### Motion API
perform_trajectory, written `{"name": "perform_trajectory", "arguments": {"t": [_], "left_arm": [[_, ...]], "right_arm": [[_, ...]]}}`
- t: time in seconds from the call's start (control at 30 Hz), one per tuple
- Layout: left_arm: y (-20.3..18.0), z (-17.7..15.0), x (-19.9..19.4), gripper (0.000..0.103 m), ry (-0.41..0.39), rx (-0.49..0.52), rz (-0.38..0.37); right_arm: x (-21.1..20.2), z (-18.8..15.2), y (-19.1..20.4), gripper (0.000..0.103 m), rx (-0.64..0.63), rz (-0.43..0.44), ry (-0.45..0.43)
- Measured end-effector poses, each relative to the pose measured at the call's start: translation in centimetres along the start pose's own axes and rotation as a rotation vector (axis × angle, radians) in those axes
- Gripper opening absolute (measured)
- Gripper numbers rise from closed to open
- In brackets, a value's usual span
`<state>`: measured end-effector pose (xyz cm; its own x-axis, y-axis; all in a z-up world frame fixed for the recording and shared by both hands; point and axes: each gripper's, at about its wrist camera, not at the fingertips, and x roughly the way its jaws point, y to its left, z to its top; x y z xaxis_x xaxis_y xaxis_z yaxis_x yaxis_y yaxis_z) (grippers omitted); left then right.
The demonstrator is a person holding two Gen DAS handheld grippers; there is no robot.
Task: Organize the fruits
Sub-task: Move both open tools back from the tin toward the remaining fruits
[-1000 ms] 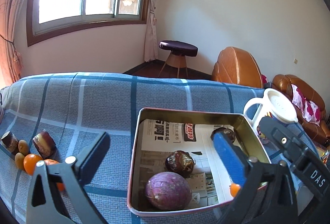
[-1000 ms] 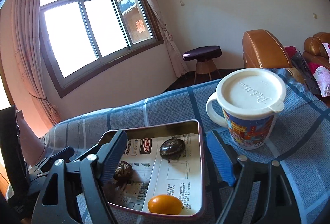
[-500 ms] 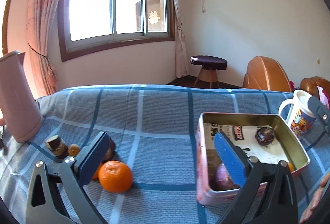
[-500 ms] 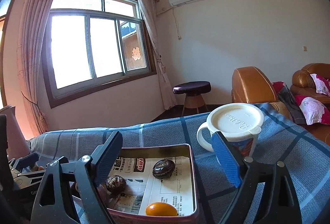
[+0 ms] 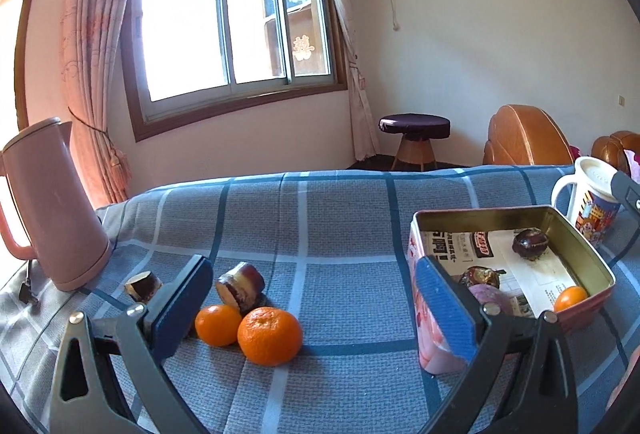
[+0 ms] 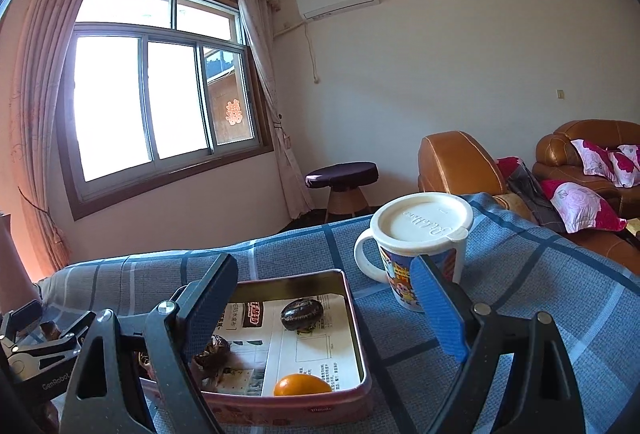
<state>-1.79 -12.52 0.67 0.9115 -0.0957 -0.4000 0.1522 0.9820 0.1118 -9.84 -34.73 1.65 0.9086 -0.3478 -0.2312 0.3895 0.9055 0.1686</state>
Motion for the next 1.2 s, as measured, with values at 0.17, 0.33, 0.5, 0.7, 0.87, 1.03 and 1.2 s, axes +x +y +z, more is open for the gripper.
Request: {"name": "perform_trajectory", "arguments": {"t": [0.17, 0.33, 0.5, 0.7, 0.87, 1.03, 1.2], "left_arm": [[-0.3, -0.2, -1.1, 0.103, -0.022, 0.058, -0.035], [1.5, -0.3, -0.8, 0.103, 0.004, 0.032, -0.038], [3.7, -0.5, -0.3, 0.103, 0.018, 0.036, -0.018], [6.6, -0.7, 0.5, 0.103, 0.030, 0.038, 0.009], [10.1, -0.9, 1.2, 0.103, 0.053, -0.014, 0.035], [13.6, -1.3, 2.1, 0.103, 0.082, -0.070, 0.052], [17.0, -1.7, 3.1, 0.103, 0.113, -0.109, 0.098]], "right_arm": [[-0.9, -0.4, 0.3, 0.089, 0.015, -0.023, 0.011], [-1.4, -0.8, 1.2, 0.089, 0.028, -0.034, 0.026], [-1.7, -1.3, 3.0, 0.089, 0.031, -0.019, 0.043], [-2.0, -2.1, 6.2, 0.089, 0.013, 0.024, 0.055], [-2.0, -2.7, 9.4, 0.089, -0.016, 0.073, 0.071], [-1.7, -3.4, 12.7, 0.089, -0.047, 0.126, 0.093], [-1.4, -4.2, 16.0, 0.089, -0.101, 0.186, 0.122]]}}
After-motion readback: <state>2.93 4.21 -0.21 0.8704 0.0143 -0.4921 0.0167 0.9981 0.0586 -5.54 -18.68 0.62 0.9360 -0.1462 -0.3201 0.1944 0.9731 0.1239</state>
